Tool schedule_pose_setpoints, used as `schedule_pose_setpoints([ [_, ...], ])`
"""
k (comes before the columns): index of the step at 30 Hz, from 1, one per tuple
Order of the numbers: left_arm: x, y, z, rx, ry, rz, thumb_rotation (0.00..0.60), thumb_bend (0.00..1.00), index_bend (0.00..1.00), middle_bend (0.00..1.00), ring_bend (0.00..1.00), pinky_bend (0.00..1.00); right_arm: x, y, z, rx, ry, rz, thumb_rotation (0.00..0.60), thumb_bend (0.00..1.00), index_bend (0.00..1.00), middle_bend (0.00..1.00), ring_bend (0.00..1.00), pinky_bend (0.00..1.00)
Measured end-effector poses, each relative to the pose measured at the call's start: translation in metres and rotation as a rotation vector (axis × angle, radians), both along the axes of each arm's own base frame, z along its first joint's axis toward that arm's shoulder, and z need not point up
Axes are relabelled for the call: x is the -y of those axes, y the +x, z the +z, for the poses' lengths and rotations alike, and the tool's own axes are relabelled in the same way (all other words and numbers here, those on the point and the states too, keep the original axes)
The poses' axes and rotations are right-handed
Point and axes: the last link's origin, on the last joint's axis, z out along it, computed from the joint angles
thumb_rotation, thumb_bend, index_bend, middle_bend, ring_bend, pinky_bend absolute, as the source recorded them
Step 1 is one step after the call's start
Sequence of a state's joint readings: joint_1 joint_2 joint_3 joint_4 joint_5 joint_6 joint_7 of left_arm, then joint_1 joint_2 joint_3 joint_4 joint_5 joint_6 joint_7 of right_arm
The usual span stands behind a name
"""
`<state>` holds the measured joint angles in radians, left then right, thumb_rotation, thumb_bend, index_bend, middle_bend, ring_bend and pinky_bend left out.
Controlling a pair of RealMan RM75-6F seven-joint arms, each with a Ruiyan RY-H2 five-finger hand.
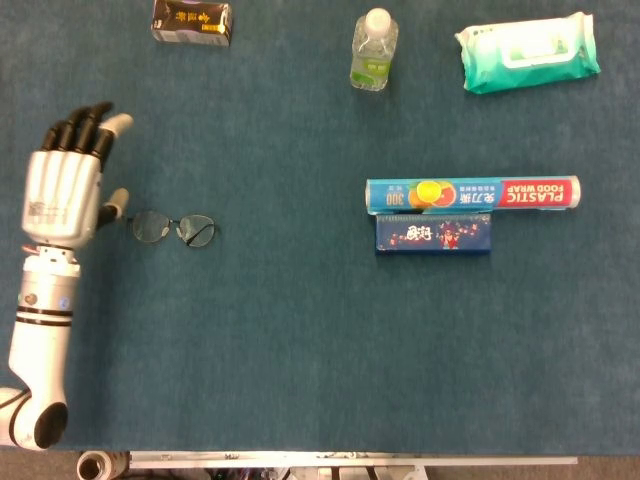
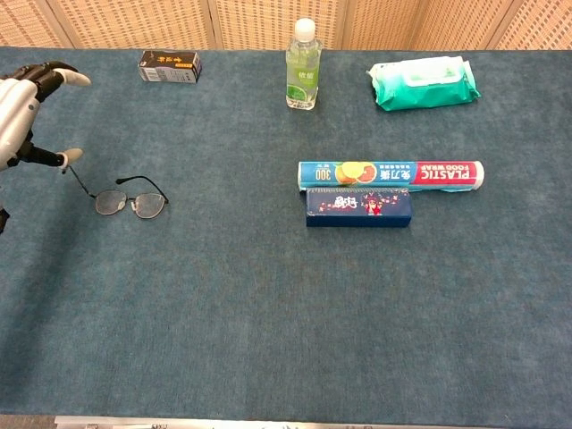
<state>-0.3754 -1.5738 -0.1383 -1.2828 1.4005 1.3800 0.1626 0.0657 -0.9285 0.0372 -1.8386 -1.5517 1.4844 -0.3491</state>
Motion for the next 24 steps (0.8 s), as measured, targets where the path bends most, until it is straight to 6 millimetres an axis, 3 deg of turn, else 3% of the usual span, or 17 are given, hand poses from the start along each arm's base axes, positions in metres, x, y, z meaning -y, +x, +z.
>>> schedule_pose_setpoints([
  [24,0.015,0.009,-0.044,0.042,-0.123,0.003,0.600,0.17,0.22,0.17,0.16,0.23,-0.001,0.004,0.004,0.022,-0.012,0.015,0.600,0.04,0.23,0.21,0.18,0.30],
])
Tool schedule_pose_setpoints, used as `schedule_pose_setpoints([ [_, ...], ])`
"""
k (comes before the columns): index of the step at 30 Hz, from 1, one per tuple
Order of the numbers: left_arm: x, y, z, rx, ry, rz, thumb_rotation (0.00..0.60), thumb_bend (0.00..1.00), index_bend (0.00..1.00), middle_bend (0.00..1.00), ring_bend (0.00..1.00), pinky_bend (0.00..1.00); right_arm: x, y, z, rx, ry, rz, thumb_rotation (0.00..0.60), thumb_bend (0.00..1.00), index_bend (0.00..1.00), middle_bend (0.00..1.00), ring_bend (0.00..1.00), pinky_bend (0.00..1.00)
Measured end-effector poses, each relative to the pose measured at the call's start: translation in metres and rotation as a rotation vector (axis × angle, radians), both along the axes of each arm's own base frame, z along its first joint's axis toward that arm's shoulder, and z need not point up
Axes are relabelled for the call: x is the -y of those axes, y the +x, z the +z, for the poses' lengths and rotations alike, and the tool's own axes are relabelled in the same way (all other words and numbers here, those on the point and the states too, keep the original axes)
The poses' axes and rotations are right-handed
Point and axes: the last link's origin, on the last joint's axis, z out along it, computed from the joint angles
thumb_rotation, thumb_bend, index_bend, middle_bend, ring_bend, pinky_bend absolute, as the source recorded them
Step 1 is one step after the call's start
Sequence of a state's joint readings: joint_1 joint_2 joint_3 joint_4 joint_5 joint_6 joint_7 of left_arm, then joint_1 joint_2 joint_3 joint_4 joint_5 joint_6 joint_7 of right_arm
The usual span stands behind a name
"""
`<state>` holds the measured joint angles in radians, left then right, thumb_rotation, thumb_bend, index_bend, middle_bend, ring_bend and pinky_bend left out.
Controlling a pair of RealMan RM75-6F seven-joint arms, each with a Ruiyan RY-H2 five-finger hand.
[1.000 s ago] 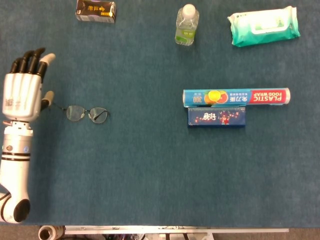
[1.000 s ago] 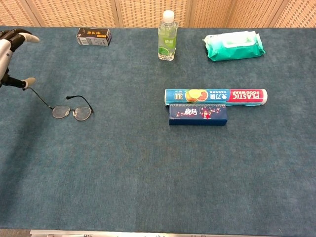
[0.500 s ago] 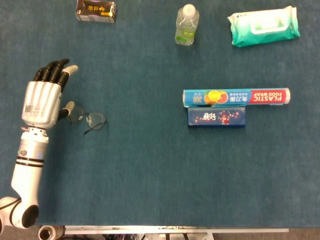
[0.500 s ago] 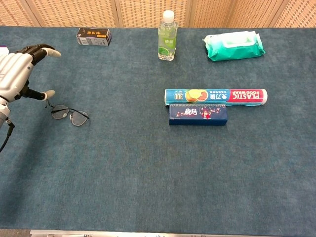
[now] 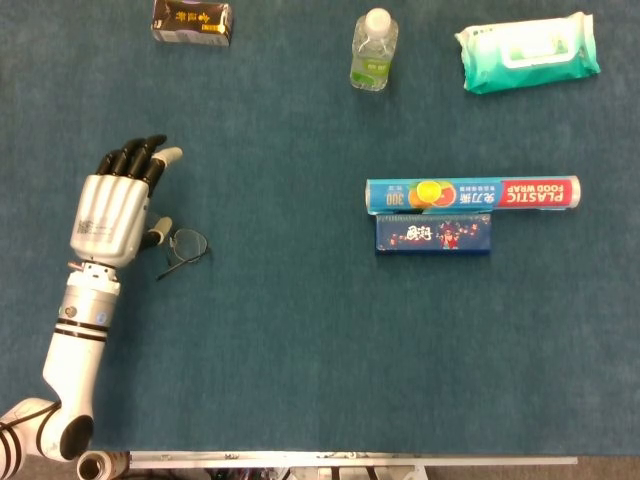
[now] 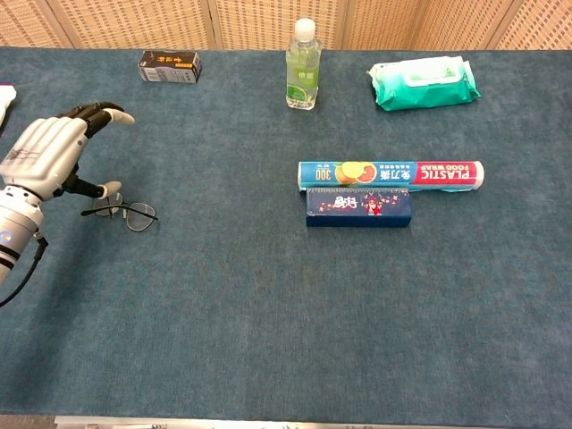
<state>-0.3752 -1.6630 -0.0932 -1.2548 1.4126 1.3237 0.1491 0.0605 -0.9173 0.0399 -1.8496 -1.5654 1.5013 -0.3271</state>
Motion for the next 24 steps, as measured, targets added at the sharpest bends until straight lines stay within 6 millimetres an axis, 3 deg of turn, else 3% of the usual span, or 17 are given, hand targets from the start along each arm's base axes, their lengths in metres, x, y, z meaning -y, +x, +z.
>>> schedule_pose_setpoints([
  [24,-0.005,-0.002,-0.030,-0.011,-0.072,0.020,0.600,0.17,0.22,0.17,0.16,0.23,-0.001,0.000,0.000,-0.003,0.005,-0.002,0.600,0.04,0.23,0.21,0.18,0.30],
])
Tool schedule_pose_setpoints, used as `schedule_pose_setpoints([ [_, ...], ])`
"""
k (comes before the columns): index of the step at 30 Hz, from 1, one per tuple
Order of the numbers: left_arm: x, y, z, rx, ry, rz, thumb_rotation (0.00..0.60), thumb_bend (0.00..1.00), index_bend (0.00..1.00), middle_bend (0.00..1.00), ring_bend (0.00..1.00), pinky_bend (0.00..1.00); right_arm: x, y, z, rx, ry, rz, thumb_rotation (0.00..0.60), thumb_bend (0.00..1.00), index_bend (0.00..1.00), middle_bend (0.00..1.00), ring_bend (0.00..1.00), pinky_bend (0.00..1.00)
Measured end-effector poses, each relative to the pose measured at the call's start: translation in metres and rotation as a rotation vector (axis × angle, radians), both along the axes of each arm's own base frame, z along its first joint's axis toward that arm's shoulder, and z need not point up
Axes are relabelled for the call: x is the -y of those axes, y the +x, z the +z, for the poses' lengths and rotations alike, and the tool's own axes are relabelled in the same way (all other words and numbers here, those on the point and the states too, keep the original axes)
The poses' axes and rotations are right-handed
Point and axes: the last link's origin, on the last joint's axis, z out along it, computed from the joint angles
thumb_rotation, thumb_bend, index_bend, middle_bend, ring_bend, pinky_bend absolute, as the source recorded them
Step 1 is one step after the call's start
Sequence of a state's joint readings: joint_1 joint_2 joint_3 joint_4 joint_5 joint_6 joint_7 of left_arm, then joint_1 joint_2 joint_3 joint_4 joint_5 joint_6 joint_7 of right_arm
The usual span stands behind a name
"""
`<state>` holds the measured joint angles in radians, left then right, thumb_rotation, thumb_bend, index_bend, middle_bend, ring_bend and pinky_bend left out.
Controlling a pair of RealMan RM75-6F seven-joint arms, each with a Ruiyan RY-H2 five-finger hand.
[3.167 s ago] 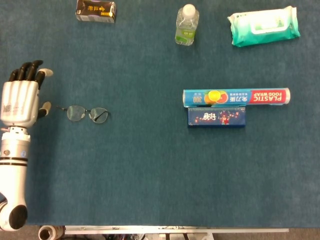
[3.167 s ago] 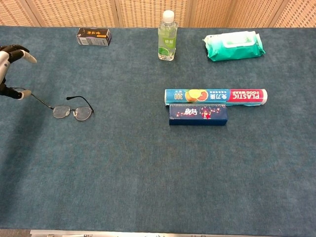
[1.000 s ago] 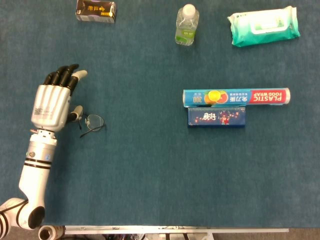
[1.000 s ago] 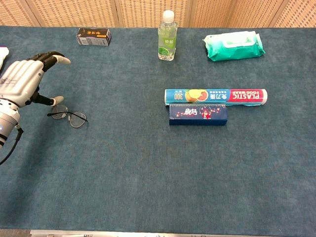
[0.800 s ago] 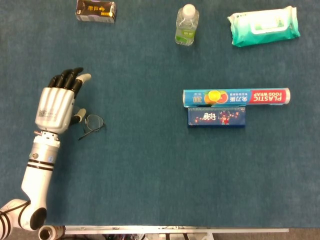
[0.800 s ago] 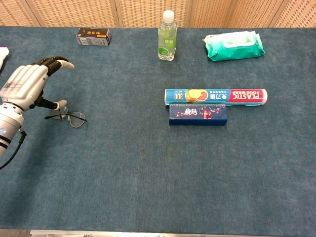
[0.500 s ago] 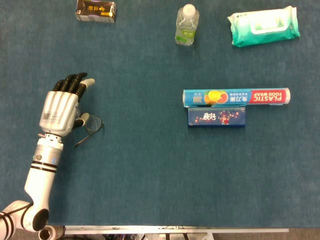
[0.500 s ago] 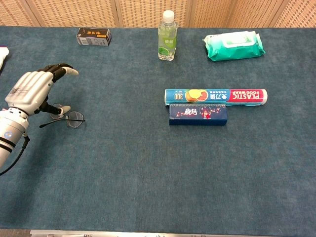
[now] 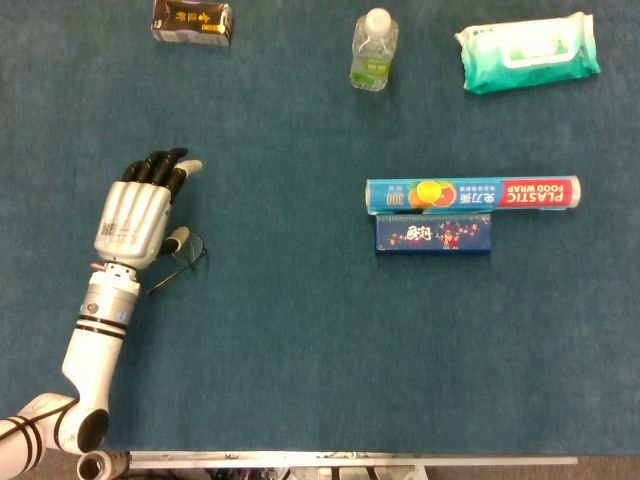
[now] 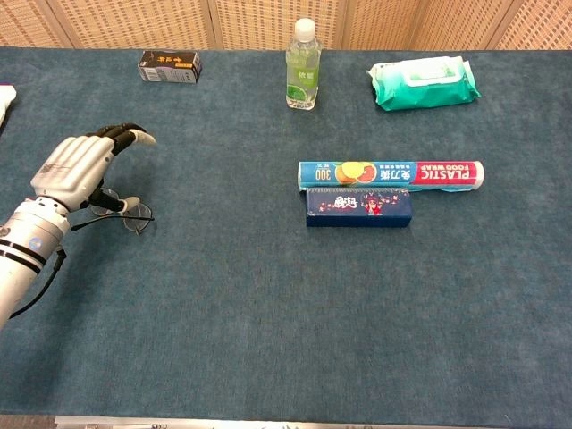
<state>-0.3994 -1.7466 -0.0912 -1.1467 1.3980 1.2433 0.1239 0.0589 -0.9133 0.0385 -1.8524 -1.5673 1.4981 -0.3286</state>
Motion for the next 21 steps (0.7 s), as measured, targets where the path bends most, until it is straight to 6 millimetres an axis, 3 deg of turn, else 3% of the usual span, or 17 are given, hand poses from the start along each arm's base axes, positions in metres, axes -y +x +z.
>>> schedule_pose_setpoints([
  [10,-0.004,-0.005,-0.007,-0.004,-0.009,0.017,0.600,0.17,0.22,0.17,0.16,0.23,0.000,0.000,0.001,0.000,-0.002,-0.001,0.600,0.04,0.23,0.21,0.18,0.30],
  [21,-0.002,0.009,0.023,0.030,0.051,-0.031,0.600,0.17,0.22,0.17,0.16,0.23,0.000,0.001,0.001,0.005,-0.002,0.002,0.600,0.04,0.23,0.21,0.18,0.30],
])
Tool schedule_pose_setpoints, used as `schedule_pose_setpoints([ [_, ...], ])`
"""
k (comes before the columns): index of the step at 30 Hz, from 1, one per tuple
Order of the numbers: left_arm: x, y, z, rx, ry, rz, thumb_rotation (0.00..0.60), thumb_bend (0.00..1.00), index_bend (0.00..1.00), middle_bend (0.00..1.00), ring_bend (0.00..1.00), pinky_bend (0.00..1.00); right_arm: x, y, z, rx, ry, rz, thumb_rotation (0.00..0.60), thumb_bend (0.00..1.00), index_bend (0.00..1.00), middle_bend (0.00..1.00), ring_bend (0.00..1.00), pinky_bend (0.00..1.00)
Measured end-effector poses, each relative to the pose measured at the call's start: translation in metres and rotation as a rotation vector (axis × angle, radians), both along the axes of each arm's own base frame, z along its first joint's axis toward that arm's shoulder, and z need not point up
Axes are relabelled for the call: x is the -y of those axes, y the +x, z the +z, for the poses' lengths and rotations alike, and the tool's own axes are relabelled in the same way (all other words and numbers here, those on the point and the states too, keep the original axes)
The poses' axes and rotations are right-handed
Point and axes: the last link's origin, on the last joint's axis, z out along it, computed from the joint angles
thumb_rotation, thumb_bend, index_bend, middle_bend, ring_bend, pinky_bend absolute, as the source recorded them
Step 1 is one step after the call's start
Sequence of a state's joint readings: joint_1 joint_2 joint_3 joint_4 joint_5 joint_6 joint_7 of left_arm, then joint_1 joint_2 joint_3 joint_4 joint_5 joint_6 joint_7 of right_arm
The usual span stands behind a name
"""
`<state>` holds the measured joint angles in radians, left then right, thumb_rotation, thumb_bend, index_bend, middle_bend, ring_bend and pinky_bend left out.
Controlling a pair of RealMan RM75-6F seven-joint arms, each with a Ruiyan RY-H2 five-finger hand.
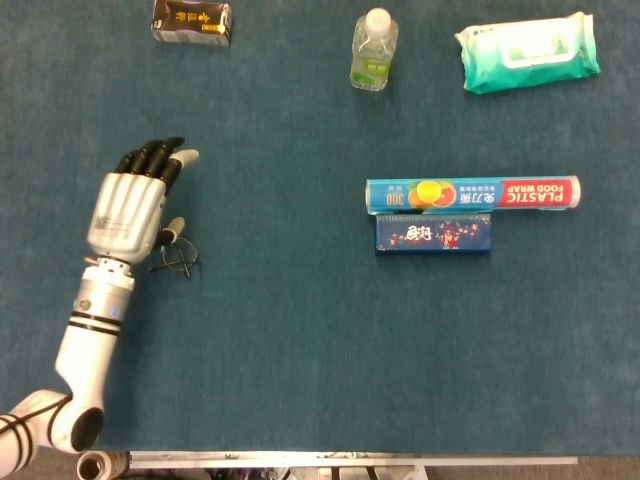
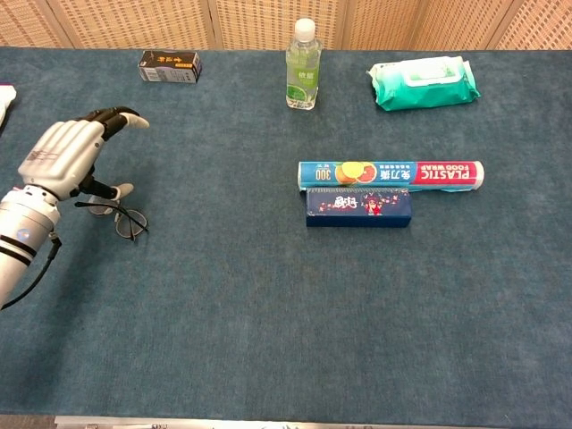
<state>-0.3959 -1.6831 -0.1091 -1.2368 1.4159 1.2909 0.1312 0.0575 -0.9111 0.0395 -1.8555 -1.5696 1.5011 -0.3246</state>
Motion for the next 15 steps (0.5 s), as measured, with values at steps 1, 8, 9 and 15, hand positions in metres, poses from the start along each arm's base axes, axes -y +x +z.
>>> schedule_pose_setpoints([
  [1,0.001,0.001,0.004,0.007,0.003,0.001,0.600,0.17,0.22,0.17,0.16,0.23,0.000,0.000,0.000,0.000,0.000,0.002,0.600,0.04,0.23,0.21,0.18,0.30],
  [8,0.011,0.006,0.049,0.096,0.016,0.036,0.600,0.17,0.22,0.15,0.15,0.23,-0.001,0.002,0.000,0.002,0.000,0.007,0.600,0.04,0.23,0.21,0.18,0.30],
  [9,0.013,0.007,0.055,0.107,0.016,0.037,0.600,0.17,0.22,0.15,0.15,0.23,-0.001,0.002,0.000,0.002,0.000,0.007,0.600,0.04,0.23,0.21,0.18,0.30],
  [15,0.032,0.016,0.088,0.138,0.009,0.002,0.600,0.17,0.22,0.14,0.14,0.18,-0.002,0.002,-0.001,-0.001,0.002,0.005,0.600,0.04,0.23,0.21,0.18,0.30],
])
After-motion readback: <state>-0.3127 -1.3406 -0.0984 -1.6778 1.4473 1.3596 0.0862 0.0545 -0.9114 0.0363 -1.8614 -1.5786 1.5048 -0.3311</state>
